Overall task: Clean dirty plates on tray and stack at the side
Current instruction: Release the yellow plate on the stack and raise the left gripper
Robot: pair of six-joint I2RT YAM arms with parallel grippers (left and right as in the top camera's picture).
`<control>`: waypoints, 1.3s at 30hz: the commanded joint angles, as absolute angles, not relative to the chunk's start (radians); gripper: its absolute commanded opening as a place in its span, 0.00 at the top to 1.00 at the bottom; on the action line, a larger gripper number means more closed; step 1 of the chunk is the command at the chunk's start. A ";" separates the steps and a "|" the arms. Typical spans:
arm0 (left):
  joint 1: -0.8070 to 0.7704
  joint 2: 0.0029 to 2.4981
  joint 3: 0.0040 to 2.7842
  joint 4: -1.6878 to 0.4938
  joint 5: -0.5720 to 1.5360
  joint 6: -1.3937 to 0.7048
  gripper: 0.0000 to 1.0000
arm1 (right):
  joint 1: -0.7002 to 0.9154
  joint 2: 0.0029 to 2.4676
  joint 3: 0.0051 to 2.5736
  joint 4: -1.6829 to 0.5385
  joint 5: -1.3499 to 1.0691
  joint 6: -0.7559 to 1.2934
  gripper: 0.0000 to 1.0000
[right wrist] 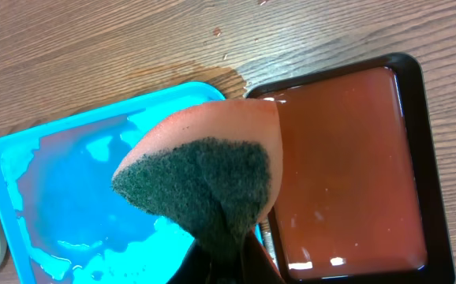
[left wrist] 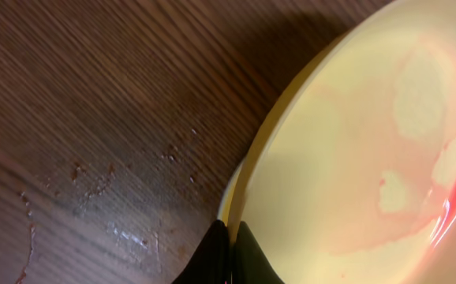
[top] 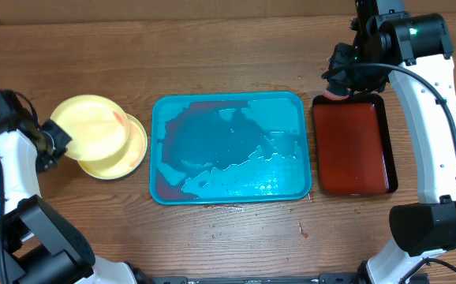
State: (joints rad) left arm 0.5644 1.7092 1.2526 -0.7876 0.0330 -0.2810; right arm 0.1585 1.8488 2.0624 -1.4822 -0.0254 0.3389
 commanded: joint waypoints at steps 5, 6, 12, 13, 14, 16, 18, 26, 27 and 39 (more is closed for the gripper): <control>0.562 1.700 1.097 -0.657 0.104 -0.277 0.96 | 0.155 1.821 2.080 -1.477 -0.020 0.332 0.96; 0.562 1.700 1.090 -0.657 0.105 -0.277 0.96 | 0.155 1.821 2.080 -1.477 -0.020 0.332 0.96; 0.550 1.700 1.068 -0.699 0.124 -0.275 0.96 | 0.155 1.821 2.080 -1.480 -0.020 0.332 0.96; 0.547 1.700 1.068 -0.703 0.125 -0.265 0.94 | 0.155 1.821 2.080 -1.480 -0.020 0.332 0.96; 0.539 1.700 1.068 -0.704 0.127 -0.249 0.85 | 0.155 1.821 2.080 -1.480 -0.020 0.332 0.96; 0.522 1.700 1.069 -0.702 0.131 -0.227 0.73 | 0.155 1.821 2.080 -1.480 -0.020 0.332 0.96; 0.503 1.699 1.070 -0.698 0.131 -0.220 0.67 | 0.155 1.821 2.080 -1.481 -0.020 0.332 0.96; 0.396 1.695 1.151 -0.711 0.120 -0.171 0.60 | 0.155 1.821 2.080 -1.509 0.030 0.332 0.96; 0.386 1.695 1.162 -0.710 0.119 -0.171 0.58 | 0.155 1.821 2.080 -1.513 0.034 0.332 0.96; 0.374 1.695 1.216 -0.777 -0.027 -0.171 0.55 | 0.154 1.821 2.080 -1.524 0.036 0.332 0.96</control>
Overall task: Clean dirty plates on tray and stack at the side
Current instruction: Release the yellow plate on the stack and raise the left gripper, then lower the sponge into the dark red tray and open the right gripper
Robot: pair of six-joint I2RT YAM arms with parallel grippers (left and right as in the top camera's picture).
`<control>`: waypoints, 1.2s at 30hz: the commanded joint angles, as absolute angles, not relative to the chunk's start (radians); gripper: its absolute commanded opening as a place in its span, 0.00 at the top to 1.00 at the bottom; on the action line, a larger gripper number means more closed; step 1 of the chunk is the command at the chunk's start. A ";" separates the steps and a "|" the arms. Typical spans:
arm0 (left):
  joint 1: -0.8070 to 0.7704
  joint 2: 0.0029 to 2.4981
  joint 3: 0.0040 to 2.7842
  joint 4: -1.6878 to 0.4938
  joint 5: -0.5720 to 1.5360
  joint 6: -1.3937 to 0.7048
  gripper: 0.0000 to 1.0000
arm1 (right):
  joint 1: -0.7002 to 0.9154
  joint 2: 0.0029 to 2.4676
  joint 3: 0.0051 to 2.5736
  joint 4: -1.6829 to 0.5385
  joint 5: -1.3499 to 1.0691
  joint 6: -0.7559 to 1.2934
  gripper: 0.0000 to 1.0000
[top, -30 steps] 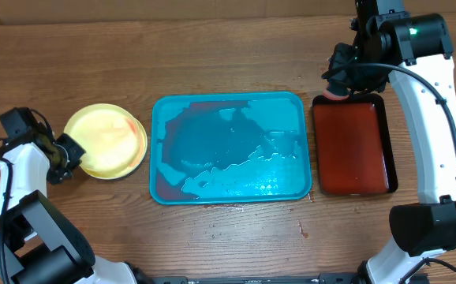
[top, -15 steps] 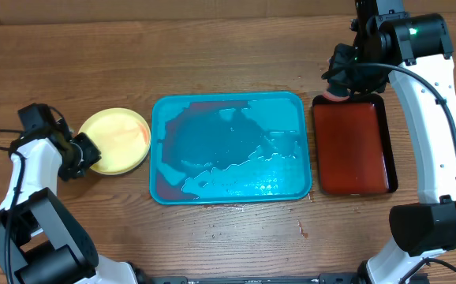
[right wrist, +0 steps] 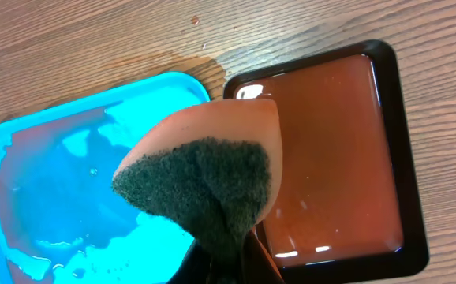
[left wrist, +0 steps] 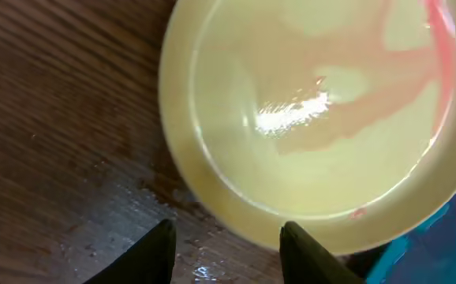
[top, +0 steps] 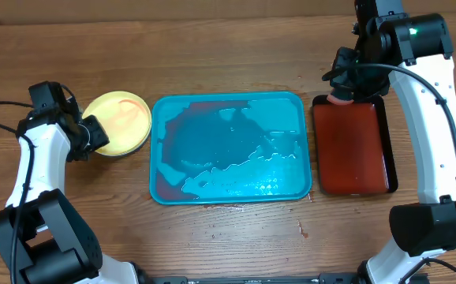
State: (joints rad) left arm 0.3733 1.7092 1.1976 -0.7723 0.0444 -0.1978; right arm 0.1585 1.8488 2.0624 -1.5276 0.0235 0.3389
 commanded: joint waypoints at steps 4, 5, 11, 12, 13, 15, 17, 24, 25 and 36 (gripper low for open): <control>0.372 1.695 1.216 -0.770 -0.022 -0.172 0.53 | 0.154 1.821 2.080 -1.525 0.037 0.332 0.96; 0.366 1.695 1.216 -0.769 -0.007 -0.171 0.52 | 0.154 1.821 2.080 -1.526 0.037 0.332 0.96; 0.268 1.694 1.236 -0.748 0.098 -0.072 0.48 | 0.139 1.822 2.059 -1.541 0.078 0.333 0.96; 0.239 1.694 1.250 -0.749 0.098 -0.065 0.47 | 0.129 1.822 2.044 -1.542 0.078 0.333 0.96; 0.218 1.694 1.261 -0.749 0.099 -0.066 0.45 | 0.119 1.822 2.030 -1.541 0.078 0.333 0.96; 0.146 1.694 1.298 -0.748 0.107 -0.063 0.41 | 0.082 1.822 1.977 -1.535 0.078 0.333 0.96; 0.092 1.694 1.327 -0.744 0.124 -0.061 0.41 | 0.048 1.822 1.920 -1.515 0.077 0.332 0.96; -0.070 1.695 1.361 -0.692 0.131 -0.057 0.33 | -0.041 1.822 1.671 -1.323 0.048 0.197 0.96; -0.088 1.696 1.361 -0.685 0.131 -0.047 0.32 | -0.047 1.822 1.628 -1.286 0.032 0.157 0.96; -0.158 1.696 1.361 -0.649 0.124 0.001 0.00 | -0.060 1.824 1.253 -0.957 -0.010 -0.038 0.96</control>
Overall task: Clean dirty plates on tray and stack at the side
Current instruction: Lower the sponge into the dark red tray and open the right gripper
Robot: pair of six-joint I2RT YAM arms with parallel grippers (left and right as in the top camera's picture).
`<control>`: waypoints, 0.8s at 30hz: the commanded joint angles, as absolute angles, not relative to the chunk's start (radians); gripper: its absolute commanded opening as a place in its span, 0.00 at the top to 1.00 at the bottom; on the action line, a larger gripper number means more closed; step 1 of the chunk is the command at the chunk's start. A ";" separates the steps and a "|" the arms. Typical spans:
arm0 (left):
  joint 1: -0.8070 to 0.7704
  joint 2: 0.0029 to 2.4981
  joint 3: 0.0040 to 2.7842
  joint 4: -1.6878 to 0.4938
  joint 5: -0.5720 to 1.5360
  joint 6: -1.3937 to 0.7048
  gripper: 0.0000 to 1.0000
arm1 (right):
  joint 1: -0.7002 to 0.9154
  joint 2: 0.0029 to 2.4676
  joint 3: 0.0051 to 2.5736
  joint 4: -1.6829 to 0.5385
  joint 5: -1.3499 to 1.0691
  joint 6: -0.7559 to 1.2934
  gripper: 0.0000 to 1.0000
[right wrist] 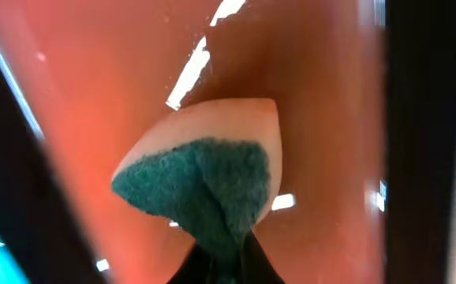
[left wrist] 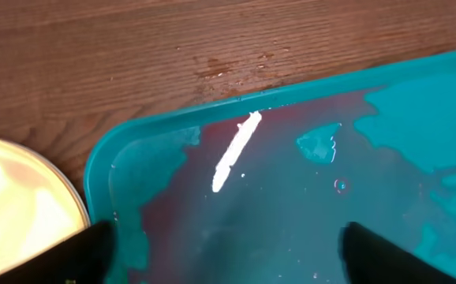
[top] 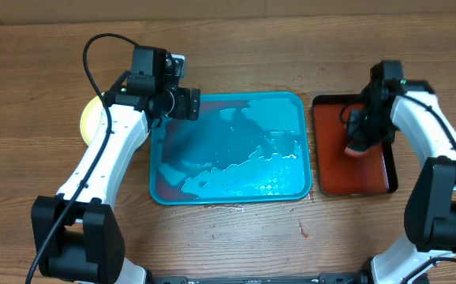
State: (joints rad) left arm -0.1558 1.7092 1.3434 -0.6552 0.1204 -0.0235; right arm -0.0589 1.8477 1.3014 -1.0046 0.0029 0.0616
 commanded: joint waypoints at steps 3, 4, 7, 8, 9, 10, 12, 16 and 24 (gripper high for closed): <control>-0.158 1.696 1.361 -0.651 0.124 0.001 0.00 | -0.060 1.824 1.213 -0.906 -0.010 -0.060 0.90; -0.158 1.696 1.361 -0.654 0.124 0.001 0.00 | -0.060 1.824 1.211 -0.902 -0.010 -0.060 0.89; -0.158 1.696 1.361 -0.654 0.124 0.001 0.00 | -0.060 1.823 1.221 -0.903 -0.009 -0.056 0.66; -0.158 1.696 1.361 -0.654 0.124 0.001 0.00 | -0.060 1.823 1.230 -0.912 -0.009 -0.056 0.58; -0.158 1.696 1.361 -0.653 0.124 0.000 0.00 | -0.060 1.821 1.243 -0.925 -0.009 -0.052 0.30; -0.158 1.696 1.361 -0.654 0.123 0.000 0.00 | -0.060 1.819 1.261 -0.941 -0.009 -0.049 0.00; -0.158 1.696 1.361 -0.654 0.123 0.001 0.00 | -0.060 1.810 1.307 -0.984 -0.008 -0.043 0.00; -0.158 1.696 1.361 -0.654 0.124 0.001 0.00 | -0.059 1.745 1.490 -1.126 0.001 0.015 0.00; -0.158 1.696 1.361 -0.654 0.123 0.001 0.00 | -0.010 1.513 1.780 -1.351 -0.002 0.035 0.00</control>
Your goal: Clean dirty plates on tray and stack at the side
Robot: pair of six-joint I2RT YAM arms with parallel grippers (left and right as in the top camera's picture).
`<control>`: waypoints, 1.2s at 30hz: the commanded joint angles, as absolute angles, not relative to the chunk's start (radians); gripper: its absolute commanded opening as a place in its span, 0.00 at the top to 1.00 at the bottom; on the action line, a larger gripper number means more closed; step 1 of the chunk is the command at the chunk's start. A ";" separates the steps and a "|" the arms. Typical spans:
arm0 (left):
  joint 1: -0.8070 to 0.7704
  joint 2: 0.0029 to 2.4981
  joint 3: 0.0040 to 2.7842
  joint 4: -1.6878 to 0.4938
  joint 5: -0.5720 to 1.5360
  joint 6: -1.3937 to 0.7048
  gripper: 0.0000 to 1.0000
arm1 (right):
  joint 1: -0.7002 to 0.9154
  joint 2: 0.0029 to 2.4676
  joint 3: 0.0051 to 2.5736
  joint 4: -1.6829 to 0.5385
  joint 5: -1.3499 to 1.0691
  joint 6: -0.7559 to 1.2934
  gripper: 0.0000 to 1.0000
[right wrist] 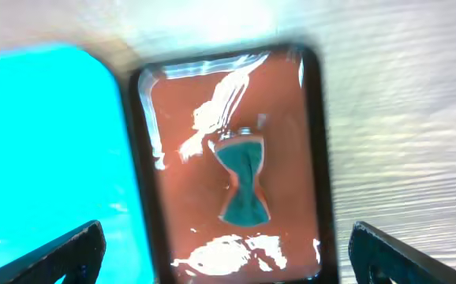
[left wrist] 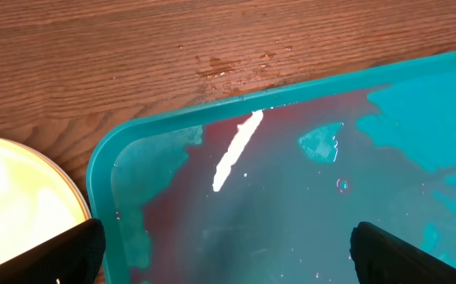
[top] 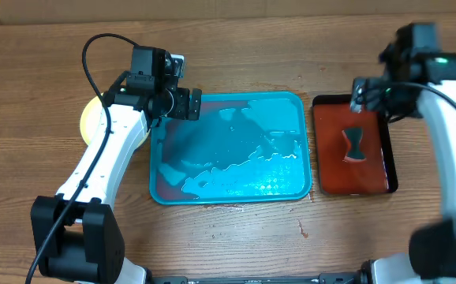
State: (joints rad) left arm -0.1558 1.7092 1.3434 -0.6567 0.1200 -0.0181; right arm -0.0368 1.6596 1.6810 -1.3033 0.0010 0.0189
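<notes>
Two stacked yellow plates lie left of the wet blue tray, half hidden by my left arm; a plate rim shows in the left wrist view. My left gripper hangs open over the blue tray's far left corner, holding nothing. The pinched green-and-orange sponge lies loose in the black tray. My right gripper is open above it, well clear.
The black tray holds reddish-brown liquid. Streaks of reddish water cover the blue tray. Small wet spots mark the wooden table behind and in front of the tray.
My right gripper has opened and let go of the sponge, which now lies in the black tray, and it stands higher above it. The left arm has not moved.
First my left gripper held a yellow plate by its rim over another plate, and my right held the sponge by the black tray. Then the plates lay stacked, left gripper open. Then the left hung over the blue tray, sponge dipped in the liquid. Now the sponge is released.
</notes>
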 commanded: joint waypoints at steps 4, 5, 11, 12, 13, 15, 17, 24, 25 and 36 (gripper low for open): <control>-0.158 1.696 1.361 -0.654 0.123 0.001 0.00 | -0.001 1.349 1.823 -1.404 -0.002 0.058 0.00; -0.158 1.696 1.361 -0.654 0.124 0.001 0.00 | -0.001 1.308 1.823 -1.409 -0.003 0.068 0.00; -0.158 1.696 1.361 -0.654 0.123 0.001 0.00 | -0.001 1.056 1.823 -1.456 -0.003 0.084 0.00; -0.158 1.696 1.361 -0.654 0.123 0.001 0.00 | -0.001 1.026 1.823 -1.459 -0.008 0.083 0.00; -0.158 1.696 1.361 -0.654 0.124 0.001 0.00 | -0.001 0.991 1.823 -1.460 -0.022 0.083 0.00; -0.158 1.696 1.361 -0.654 0.124 0.001 0.00 | -0.001 0.935 1.823 -1.468 -0.030 0.083 0.00; -0.158 1.696 1.361 -0.654 0.123 0.001 0.00 | -0.001 0.891 1.823 -1.487 -0.028 0.083 0.00; -0.158 1.696 1.361 -0.654 0.123 0.001 0.00 | -0.001 0.833 1.823 -1.592 -0.028 0.083 0.00; -0.158 1.696 1.361 -0.654 0.123 0.001 0.00 | -0.001 0.833 1.820 -1.598 -0.027 0.082 0.00; -0.158 1.696 1.361 -0.654 0.123 0.001 0.00 | -0.002 0.802 1.727 -1.435 0.051 0.079 0.00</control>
